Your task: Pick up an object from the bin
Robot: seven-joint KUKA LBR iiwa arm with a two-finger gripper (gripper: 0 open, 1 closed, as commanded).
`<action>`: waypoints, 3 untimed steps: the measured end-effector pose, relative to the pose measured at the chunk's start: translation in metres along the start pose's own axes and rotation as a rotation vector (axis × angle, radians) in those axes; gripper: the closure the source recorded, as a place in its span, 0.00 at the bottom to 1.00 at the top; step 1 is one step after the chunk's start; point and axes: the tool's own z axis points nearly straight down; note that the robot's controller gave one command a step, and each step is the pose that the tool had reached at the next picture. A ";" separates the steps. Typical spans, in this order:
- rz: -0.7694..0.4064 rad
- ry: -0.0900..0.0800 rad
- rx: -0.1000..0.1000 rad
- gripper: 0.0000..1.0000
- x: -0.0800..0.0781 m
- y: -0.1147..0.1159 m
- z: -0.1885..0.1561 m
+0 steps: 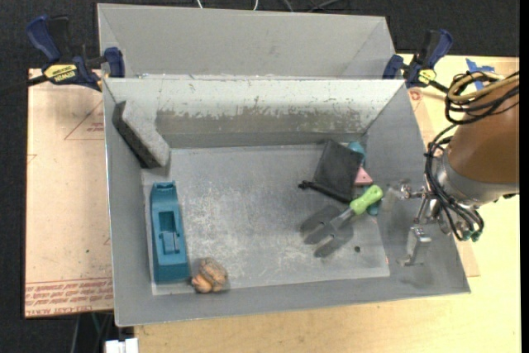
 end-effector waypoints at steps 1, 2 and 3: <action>-0.004 -0.007 0.002 0.00 -0.002 0.000 -0.004; 0.023 -0.011 0.000 0.00 -0.057 0.036 0.053; 0.030 -0.015 0.005 1.00 -0.101 0.054 0.066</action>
Offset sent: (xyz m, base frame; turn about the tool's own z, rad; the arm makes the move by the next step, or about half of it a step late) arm 0.0552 0.0360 -0.0556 0.0252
